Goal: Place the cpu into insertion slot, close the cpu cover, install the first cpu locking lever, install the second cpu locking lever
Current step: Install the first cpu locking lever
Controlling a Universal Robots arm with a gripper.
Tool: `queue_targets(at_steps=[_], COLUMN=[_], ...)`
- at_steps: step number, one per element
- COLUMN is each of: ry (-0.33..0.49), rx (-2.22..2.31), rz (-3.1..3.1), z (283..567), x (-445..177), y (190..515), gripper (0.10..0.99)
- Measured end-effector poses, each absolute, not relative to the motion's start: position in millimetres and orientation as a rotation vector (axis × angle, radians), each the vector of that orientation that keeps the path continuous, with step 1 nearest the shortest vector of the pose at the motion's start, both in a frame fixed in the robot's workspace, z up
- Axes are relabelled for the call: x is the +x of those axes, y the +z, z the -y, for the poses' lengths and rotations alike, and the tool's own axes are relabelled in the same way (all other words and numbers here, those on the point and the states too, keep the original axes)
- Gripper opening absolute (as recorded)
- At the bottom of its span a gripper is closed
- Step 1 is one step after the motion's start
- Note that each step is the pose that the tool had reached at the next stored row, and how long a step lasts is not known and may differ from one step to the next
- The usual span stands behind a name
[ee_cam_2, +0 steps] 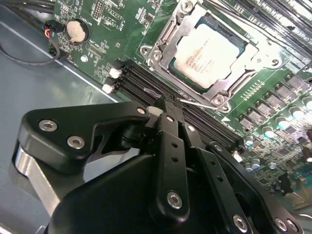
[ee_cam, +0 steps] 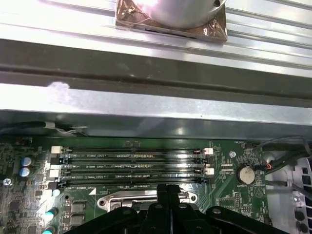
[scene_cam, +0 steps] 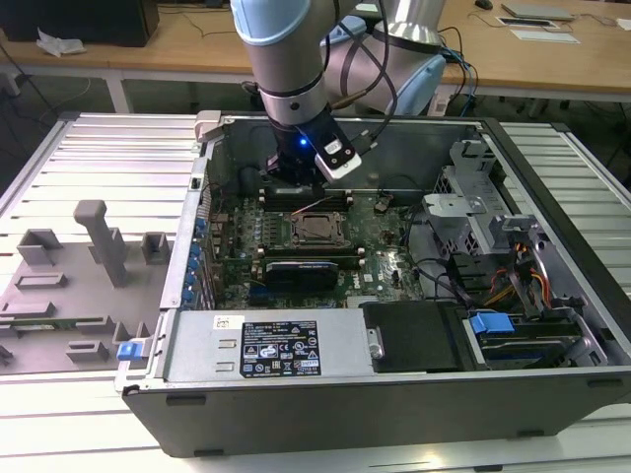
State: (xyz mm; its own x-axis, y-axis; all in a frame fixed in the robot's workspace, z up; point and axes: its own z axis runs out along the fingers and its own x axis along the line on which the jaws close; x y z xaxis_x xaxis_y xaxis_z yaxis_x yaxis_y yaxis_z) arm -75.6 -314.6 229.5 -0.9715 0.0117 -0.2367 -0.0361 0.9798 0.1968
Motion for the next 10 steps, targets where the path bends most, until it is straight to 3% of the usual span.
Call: queue_targets(at_steps=[10], ry=[0.282], rx=[0.071], rz=[-2.882], z=[310.3], x=[-75.9], y=[224.0], gripper=[0.106])
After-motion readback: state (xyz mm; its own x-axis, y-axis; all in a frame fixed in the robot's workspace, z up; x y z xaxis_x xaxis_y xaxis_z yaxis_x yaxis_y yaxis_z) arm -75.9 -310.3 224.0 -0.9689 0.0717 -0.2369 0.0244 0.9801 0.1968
